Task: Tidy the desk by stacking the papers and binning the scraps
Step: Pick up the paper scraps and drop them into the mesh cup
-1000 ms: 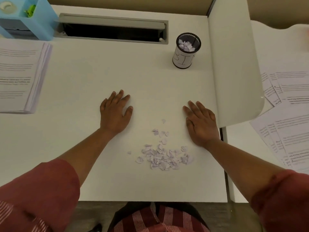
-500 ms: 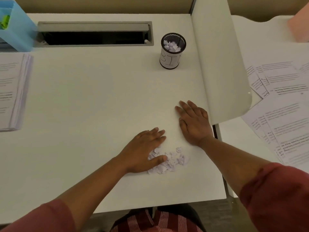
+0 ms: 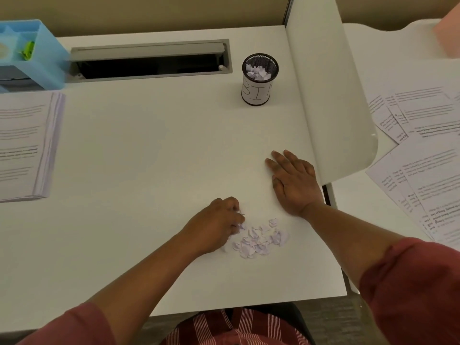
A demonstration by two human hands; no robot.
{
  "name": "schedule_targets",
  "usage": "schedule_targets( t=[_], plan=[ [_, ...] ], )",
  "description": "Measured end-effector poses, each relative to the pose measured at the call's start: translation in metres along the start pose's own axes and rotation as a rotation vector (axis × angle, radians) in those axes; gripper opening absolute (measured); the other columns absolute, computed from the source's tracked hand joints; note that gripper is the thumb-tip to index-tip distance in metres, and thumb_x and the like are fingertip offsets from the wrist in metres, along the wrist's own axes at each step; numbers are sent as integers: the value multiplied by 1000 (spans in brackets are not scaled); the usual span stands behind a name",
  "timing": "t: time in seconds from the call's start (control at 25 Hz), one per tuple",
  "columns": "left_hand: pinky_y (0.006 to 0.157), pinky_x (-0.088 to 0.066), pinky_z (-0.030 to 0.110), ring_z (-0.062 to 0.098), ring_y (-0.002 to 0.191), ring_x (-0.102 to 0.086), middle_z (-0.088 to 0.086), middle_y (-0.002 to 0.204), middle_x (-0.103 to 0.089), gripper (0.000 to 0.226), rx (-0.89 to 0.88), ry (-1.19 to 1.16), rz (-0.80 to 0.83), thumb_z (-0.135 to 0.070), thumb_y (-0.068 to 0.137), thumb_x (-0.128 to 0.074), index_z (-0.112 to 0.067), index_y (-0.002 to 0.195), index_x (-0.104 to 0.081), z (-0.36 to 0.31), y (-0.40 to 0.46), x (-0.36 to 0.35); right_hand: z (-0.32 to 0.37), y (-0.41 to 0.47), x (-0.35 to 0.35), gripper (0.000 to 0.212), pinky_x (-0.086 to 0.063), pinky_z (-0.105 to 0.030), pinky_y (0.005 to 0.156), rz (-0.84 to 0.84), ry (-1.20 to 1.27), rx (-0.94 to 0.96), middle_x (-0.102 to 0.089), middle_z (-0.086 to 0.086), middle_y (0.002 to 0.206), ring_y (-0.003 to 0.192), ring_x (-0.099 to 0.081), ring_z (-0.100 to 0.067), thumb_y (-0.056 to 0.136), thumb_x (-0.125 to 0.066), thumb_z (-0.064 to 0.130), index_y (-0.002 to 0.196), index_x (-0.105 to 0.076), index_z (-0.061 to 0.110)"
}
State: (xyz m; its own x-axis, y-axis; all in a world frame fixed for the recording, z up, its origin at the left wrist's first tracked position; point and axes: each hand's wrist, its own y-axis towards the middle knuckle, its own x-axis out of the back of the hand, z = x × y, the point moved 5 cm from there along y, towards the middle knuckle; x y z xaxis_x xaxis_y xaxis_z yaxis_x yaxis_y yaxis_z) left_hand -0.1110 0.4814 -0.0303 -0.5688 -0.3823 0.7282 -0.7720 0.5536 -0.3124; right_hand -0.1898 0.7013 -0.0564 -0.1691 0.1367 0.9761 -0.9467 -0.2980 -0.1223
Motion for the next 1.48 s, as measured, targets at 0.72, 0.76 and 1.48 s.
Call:
schedule_targets(
  t=[0.72,0.76,1.48],
  plan=[
    [83,-62,35,27,83,-71,12,87,-76,8,482,-1016,-338,1,86,-76,-5,91,-77,42,44,97,-1,3,2,55,-17,-39,118,-7,-22,12,-28,7,165,154,-19,-20,101,-25,38,154,-35,29],
    [82,-61,34,26,82,-70,11,87,-76,7,450,-981,-345,1,86,-76,-5,90,-77,40,55,112,0,2,3,55,-17,-39,118,-7,-22,13,-28,6,165,154,-19,-20,101,-25,38,154,-36,29],
    [93,-55,30,17,101,-68,2,109,-74,23,100,-156,-517,-12,92,-72,-13,114,-74,-15,267,253,-4,4,2,53,-22,-42,115,-36,-10,23,-33,4,163,151,-27,-23,100,-33,37,152,-39,30]
  ],
)
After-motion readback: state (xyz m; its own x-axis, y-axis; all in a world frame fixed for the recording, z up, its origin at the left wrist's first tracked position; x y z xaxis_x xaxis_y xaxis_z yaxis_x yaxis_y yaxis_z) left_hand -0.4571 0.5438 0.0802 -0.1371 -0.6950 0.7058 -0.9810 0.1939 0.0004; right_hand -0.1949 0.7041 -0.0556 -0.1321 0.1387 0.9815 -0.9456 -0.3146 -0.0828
